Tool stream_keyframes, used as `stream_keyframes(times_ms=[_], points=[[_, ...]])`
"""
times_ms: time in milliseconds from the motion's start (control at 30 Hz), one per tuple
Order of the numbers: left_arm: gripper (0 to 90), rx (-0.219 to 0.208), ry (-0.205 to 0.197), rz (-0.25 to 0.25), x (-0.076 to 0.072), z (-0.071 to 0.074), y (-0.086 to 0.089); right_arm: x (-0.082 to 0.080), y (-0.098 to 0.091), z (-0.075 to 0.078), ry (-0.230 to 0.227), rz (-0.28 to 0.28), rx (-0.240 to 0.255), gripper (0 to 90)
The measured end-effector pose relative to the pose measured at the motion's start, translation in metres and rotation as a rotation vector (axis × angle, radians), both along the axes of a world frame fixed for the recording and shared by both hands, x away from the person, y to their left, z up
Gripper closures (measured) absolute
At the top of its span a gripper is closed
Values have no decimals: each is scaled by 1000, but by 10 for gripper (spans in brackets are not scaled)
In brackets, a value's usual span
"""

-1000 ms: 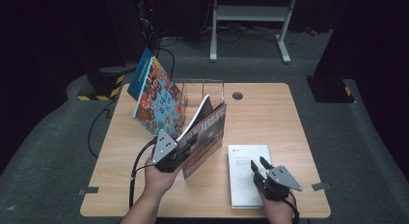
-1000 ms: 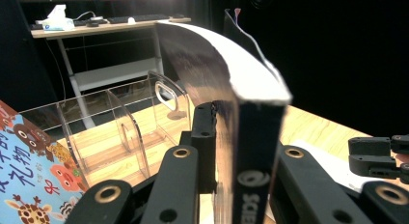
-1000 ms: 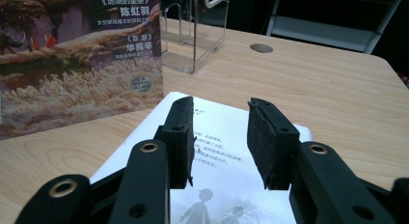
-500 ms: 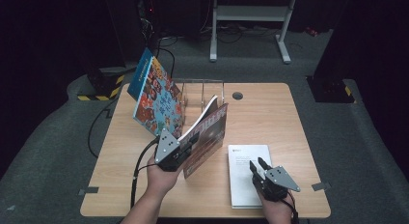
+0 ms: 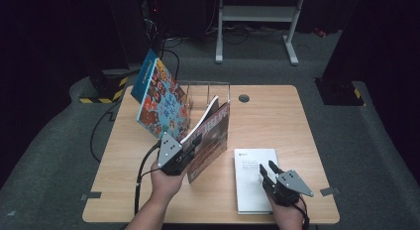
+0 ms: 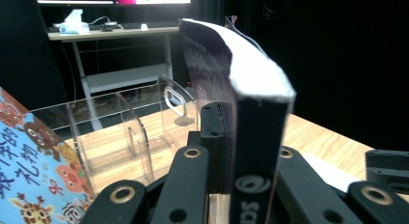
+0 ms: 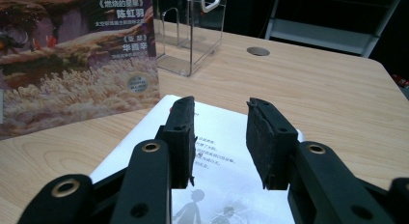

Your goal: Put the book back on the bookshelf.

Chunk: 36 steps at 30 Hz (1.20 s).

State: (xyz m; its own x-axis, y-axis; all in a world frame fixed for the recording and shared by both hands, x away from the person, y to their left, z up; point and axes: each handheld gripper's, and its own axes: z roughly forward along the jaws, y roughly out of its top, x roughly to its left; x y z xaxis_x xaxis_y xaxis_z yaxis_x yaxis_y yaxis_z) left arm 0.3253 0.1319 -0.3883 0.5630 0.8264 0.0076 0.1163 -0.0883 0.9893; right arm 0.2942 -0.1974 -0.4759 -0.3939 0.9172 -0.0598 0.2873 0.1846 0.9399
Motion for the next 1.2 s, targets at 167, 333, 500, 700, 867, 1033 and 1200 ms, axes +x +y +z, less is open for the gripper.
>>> stream_keyframes(times_ms=[167, 333, 500, 700, 867, 1033, 1200], points=[[841, -15, -13, 16, -1, 3, 6, 1, -3, 1, 4, -2, -1, 628], [840, -13, -21, 25, -1, 7, 11, 6, -8, 2, 21, -6, -18, 627], [840, -21, -17, 53, 2, 8, 16, 11, -24, 1, 36, -13, -47, 608], [840, -24, -15, 97, 6, 13, 21, 15, -39, -9, 47, -18, -49, 585], [840, 10, -35, 143, 9, 25, 22, 15, -47, -9, 33, -37, -33, 602], [840, 14, -39, 179, 11, 33, 26, 16, -51, -8, 52, -47, -43, 589], [840, 5, -37, 198, 12, 37, 30, 17, -52, -8, 65, -63, -42, 596]])
